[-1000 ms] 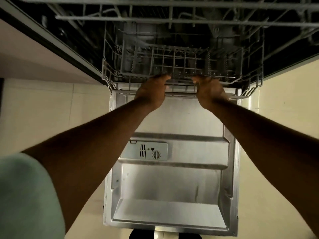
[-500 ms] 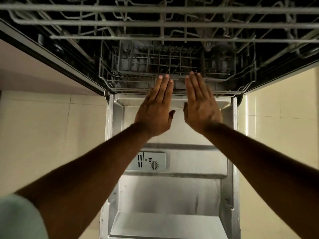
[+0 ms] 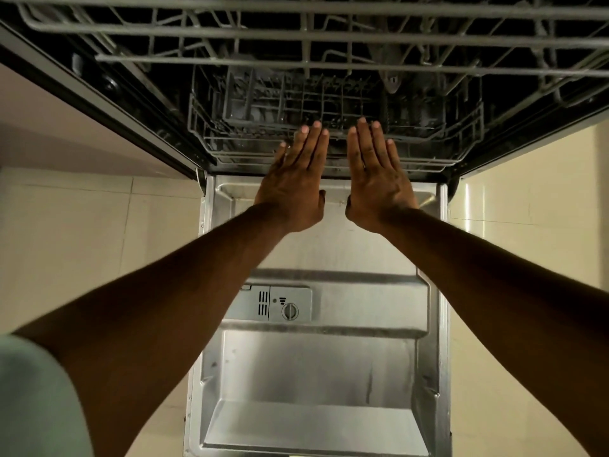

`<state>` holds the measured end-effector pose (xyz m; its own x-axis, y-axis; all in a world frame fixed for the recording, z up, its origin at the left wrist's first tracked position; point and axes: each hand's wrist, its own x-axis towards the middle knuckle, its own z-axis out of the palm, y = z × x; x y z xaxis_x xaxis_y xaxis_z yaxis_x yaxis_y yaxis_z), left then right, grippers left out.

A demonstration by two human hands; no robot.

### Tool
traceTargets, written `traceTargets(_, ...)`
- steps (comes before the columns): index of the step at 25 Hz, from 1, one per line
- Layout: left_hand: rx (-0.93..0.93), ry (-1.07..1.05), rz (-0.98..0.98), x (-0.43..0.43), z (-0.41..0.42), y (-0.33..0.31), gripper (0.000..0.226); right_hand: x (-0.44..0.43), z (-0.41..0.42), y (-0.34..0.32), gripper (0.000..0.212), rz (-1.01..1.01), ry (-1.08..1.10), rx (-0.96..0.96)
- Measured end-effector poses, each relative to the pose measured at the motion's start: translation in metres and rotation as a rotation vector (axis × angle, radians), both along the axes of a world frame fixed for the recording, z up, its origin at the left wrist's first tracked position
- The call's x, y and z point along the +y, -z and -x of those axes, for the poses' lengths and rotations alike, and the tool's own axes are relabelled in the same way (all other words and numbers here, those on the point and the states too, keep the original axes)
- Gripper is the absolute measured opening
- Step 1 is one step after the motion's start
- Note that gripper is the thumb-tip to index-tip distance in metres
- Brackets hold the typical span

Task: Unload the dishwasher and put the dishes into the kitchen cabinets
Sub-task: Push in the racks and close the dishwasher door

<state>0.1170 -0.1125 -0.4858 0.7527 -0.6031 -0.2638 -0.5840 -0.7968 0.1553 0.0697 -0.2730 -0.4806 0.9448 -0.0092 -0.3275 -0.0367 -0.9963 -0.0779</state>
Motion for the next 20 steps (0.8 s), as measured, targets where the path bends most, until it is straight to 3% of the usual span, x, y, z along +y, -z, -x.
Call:
traceTargets(7, -0.027, -0.042, 0.096, 0.002, 0.034, -0.008, 0.093, 0.012, 0.029, -0.007, 0.089, -0.015, -0.025, -0.07)
traceTargets(20, 0.27, -0.253, 0.067, 0.101, 0.252, 0.004, 0.087, 0.071, 0.235, 0.027, 0.094, -0.142, 0.038, 0.119)
